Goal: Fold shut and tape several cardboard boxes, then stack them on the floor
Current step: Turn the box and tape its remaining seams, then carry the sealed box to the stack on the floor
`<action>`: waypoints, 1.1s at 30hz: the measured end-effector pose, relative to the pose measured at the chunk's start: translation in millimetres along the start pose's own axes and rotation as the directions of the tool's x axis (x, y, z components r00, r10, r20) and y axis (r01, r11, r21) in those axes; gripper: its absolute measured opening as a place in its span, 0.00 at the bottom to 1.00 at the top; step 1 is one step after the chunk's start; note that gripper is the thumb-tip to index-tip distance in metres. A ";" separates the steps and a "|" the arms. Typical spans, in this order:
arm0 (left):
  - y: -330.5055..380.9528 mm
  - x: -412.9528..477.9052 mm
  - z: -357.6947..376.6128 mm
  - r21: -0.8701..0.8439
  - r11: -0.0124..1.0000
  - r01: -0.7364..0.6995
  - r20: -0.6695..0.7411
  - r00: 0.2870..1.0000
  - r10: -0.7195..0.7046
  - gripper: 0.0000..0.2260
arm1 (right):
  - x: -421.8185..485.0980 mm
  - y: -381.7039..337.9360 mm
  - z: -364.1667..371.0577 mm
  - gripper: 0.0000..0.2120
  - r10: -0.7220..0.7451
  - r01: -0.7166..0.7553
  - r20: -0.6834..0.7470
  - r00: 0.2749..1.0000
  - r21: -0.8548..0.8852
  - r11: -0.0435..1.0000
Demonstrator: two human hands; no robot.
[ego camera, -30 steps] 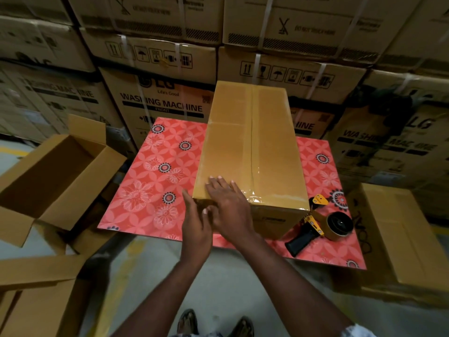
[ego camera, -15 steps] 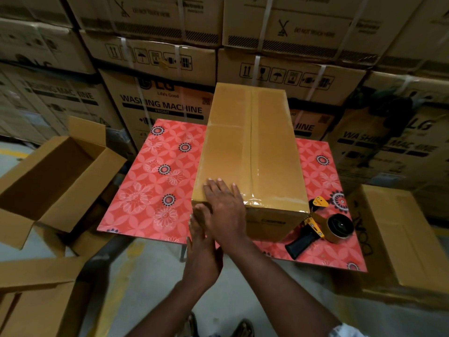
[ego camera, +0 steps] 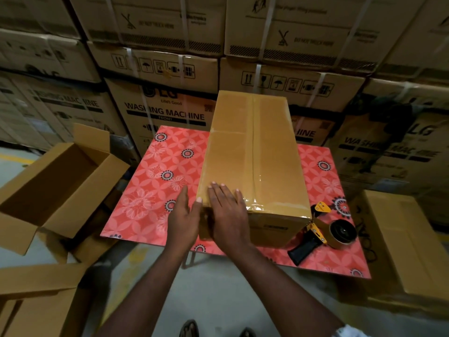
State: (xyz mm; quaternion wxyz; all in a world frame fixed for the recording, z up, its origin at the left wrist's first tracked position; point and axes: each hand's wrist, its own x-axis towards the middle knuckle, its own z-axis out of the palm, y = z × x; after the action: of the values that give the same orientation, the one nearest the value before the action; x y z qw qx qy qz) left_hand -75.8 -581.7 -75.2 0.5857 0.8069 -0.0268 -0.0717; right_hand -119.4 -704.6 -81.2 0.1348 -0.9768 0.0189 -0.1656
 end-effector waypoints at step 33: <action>12.7 12.6 -11.5 -0.008 0.986 0.167 0.212 0.964 -0.161 0.18 | -44.1 134.2 -78.6 0.45 0.649 -0.684 0.233 0.724 0.360 0.634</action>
State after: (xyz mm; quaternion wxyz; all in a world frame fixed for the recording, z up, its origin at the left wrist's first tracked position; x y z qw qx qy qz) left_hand -61.2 -576.5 -60.7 0.5821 0.7865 -0.0210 -0.2054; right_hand -185.8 -850.4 -59.9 0.3948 -0.8526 0.3364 -0.0640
